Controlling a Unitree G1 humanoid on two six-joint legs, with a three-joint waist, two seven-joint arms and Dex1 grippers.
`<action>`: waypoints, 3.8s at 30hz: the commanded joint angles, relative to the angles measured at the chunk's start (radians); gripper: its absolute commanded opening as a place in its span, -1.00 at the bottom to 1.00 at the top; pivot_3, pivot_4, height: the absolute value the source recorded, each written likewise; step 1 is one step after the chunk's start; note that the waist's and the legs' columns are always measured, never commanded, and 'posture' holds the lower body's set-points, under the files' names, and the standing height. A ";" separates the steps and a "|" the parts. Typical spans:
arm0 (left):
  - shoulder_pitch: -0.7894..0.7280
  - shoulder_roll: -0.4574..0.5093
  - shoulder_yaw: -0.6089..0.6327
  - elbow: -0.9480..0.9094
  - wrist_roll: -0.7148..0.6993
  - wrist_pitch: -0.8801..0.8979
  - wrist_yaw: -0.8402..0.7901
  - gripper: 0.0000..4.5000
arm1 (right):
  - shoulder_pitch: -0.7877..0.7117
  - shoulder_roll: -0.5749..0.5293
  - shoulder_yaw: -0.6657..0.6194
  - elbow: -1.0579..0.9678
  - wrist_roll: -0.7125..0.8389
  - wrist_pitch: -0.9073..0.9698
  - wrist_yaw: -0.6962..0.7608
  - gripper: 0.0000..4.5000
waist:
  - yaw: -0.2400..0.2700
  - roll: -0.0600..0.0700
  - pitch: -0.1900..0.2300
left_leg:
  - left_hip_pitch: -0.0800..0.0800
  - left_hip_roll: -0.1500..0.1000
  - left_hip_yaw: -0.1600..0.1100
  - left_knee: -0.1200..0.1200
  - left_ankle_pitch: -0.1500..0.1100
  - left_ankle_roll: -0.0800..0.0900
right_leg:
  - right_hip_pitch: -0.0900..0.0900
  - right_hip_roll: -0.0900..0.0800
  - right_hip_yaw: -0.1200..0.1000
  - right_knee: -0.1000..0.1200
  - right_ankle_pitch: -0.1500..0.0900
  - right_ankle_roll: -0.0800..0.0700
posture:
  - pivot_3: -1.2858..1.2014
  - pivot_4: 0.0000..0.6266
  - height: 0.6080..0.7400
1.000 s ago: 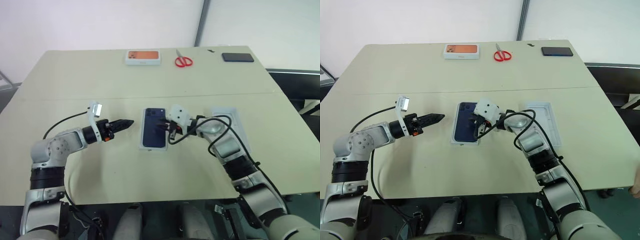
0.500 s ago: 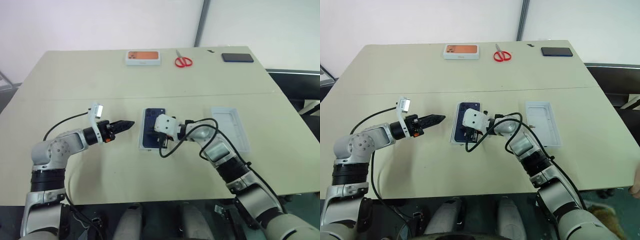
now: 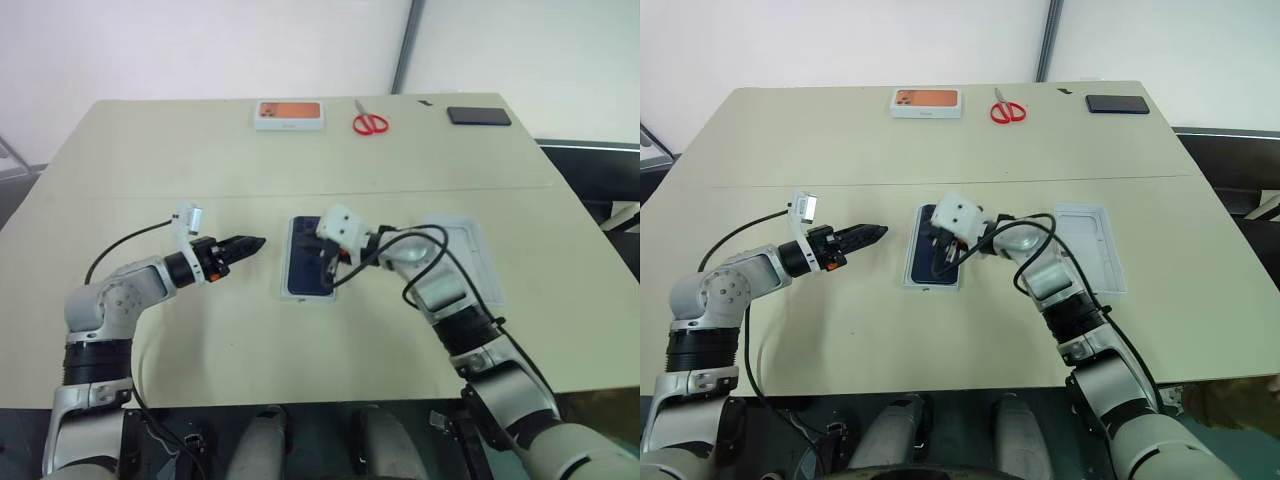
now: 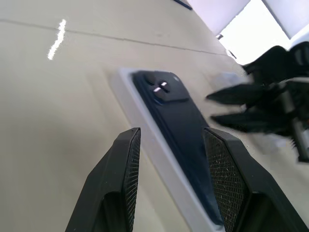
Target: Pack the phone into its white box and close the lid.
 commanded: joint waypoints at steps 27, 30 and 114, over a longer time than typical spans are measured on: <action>-0.034 -0.033 -0.270 0.095 0.377 -0.315 -0.059 -0.97 | 0.035 -0.095 0.048 0.121 -0.166 -0.136 -0.056 -1.00 | -0.002 0.000 0.000 | 0.000 0.000 0.002 0.000 0.000 0.000 | 0.000 0.001 0.000 0.000 0.000 0.000 | 0.03 -0.52 1.00; -0.041 -0.047 -0.287 0.096 0.384 -0.304 -0.068 -0.97 | 0.039 -0.091 0.058 0.110 -0.172 -0.134 -0.048 -1.00 | -0.002 0.000 0.000 | 0.000 0.000 0.002 0.000 0.000 0.000 | 0.000 0.001 0.000 0.000 0.000 0.000 | 0.03 -0.52 1.00; -0.160 -0.157 -0.231 0.157 0.377 -0.440 -0.219 -0.97 | 0.405 -0.517 -0.237 -0.316 0.064 0.152 0.159 -1.00 | 0.006 0.000 0.000 | 0.000 -0.001 0.000 0.005 -0.001 0.002 | 0.006 -0.001 -0.003 -0.001 0.000 0.001 | 0.03 -0.52 1.00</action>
